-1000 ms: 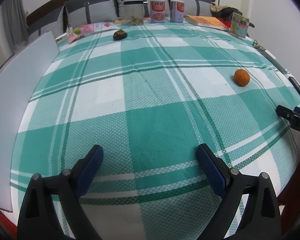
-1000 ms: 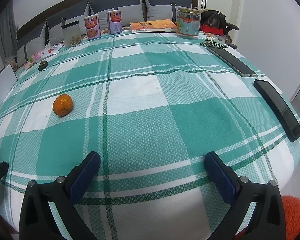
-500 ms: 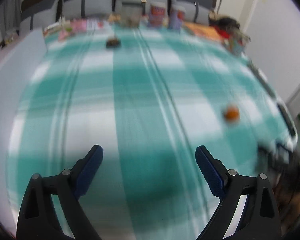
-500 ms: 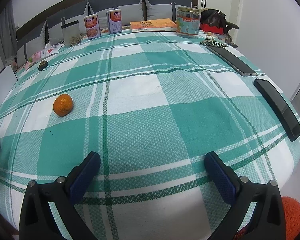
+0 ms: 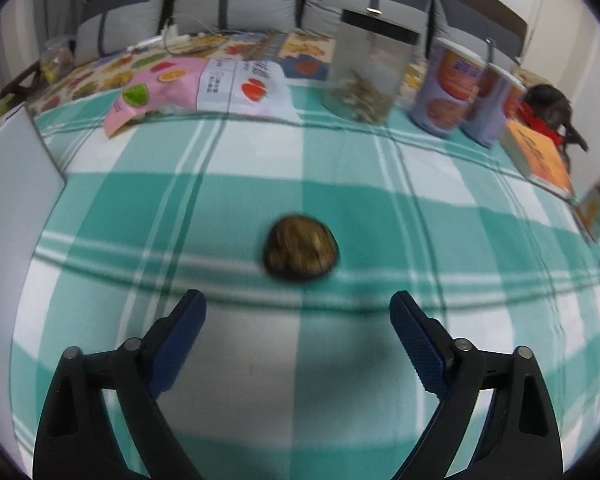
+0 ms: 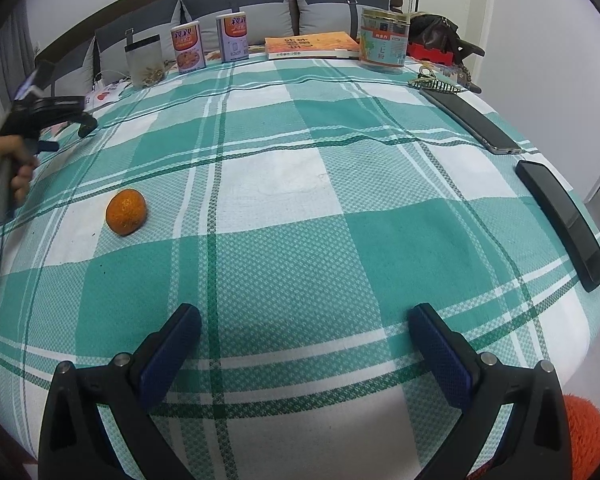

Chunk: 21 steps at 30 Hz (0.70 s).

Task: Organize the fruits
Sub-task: 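Grasp the dark brown round fruit with the left tool, then lower the dark brown fruit onto the sheet and open the left tool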

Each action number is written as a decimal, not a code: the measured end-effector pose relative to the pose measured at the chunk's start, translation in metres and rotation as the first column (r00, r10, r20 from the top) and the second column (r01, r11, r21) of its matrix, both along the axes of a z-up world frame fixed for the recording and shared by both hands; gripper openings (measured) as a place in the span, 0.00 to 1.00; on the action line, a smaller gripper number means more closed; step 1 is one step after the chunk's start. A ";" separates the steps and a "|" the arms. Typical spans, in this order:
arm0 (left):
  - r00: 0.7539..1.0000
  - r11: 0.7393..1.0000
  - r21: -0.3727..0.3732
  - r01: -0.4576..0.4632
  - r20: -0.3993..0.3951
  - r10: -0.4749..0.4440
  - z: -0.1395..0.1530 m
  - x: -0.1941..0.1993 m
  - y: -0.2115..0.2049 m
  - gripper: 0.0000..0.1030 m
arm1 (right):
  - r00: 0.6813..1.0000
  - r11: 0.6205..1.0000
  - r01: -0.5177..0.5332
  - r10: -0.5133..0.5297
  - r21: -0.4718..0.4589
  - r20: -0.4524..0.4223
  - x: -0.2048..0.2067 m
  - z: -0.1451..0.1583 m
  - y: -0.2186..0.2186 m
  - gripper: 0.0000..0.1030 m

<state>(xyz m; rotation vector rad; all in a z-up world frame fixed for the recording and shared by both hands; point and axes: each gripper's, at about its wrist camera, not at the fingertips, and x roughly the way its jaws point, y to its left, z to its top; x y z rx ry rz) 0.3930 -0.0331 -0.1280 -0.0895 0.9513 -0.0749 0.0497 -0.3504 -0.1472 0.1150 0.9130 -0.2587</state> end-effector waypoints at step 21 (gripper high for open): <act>0.938 0.937 -0.060 0.345 -0.007 -0.346 0.029 -0.172 0.001 0.42 | 1.000 1.000 0.002 -0.002 -0.004 0.017 0.005 -0.001 -0.001 1.00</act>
